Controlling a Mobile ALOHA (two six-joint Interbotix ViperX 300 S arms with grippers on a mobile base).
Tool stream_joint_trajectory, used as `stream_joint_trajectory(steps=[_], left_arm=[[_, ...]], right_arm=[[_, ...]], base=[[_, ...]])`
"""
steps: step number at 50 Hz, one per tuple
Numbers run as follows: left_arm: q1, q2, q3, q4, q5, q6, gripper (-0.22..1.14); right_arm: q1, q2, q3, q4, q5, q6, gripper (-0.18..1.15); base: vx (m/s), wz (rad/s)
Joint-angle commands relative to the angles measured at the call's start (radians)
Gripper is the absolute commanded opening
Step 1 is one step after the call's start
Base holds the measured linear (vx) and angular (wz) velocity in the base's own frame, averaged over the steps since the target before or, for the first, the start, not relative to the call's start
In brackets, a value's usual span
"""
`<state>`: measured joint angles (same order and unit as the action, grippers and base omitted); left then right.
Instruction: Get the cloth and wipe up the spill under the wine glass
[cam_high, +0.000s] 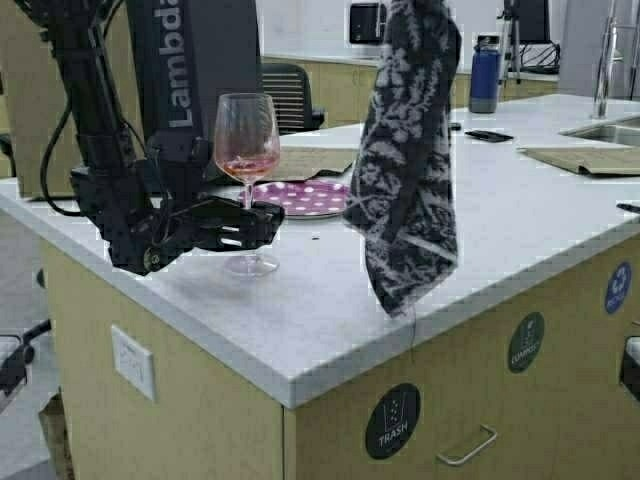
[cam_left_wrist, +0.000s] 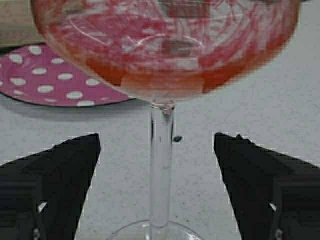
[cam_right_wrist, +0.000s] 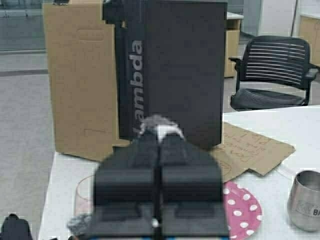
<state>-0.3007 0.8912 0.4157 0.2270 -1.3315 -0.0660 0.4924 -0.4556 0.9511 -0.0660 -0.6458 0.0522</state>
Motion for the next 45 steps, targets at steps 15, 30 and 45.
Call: stream_joint_trajectory(steps=[15, 30, 45], left_arm=[[-0.023, -0.035, 0.003, 0.0, -0.002, -0.003, 0.76], [-0.054, -0.098, 0.054, 0.002, -0.038, -0.002, 0.27], [-0.067, -0.291, 0.204, 0.003, -0.041, -0.005, 0.25]], right_arm=[[0.003, 0.0, -0.041, 0.04, -0.018, 0.006, 0.07], [-0.084, 0.123, -0.158, 0.193, -0.021, 0.0, 0.07], [-0.25, 0.304, -0.37, 0.189, -0.021, 0.0, 0.07]], base=[[0.07, 0.02], [0.04, 0.01], [0.02, 0.0]])
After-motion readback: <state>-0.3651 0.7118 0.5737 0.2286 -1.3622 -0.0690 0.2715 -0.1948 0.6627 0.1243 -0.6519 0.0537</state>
